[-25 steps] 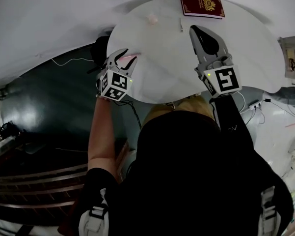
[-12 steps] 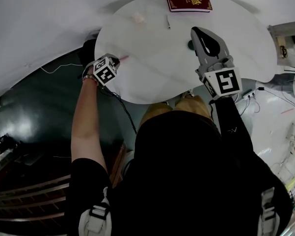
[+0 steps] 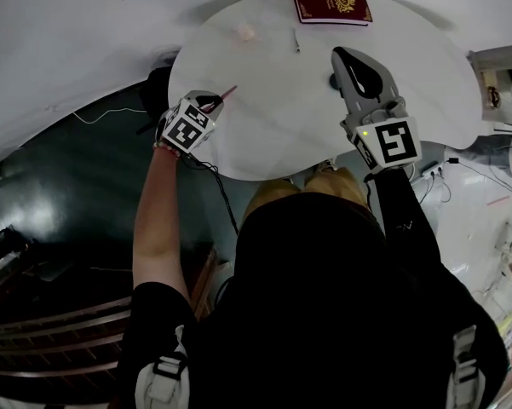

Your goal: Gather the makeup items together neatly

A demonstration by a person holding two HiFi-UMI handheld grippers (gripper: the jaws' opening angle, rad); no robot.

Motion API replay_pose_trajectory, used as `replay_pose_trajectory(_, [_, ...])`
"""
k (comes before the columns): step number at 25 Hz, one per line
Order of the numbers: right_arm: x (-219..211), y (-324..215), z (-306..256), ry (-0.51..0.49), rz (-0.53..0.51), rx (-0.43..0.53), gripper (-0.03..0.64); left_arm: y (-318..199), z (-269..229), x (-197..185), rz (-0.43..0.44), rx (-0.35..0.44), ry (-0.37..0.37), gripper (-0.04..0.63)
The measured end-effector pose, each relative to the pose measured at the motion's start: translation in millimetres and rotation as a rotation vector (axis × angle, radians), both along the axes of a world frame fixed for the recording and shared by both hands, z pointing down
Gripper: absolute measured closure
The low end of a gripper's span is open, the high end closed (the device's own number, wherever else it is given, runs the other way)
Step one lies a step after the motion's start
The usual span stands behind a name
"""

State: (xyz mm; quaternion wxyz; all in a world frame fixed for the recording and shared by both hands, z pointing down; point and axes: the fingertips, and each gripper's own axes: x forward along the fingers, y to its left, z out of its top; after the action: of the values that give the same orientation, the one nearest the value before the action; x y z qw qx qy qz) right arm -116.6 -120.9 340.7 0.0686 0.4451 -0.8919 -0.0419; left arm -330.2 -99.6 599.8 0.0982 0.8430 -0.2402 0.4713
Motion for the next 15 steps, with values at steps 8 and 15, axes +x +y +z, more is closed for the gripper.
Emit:
replay_pose_trajectory(8, [6.9, 0.7, -8.6, -0.011, 0.041, 0.037, 0.612, -3.0, -127.7, 57.9, -0.453, 0.234, 0.527, 0.551])
replay_pose_trajectory(15, [13.9, 0.9, -21.2, -0.009, 0.086, 0.09, 0.612, 5.7, -200.8, 86.1, -0.695, 0.497, 0.66, 0.551])
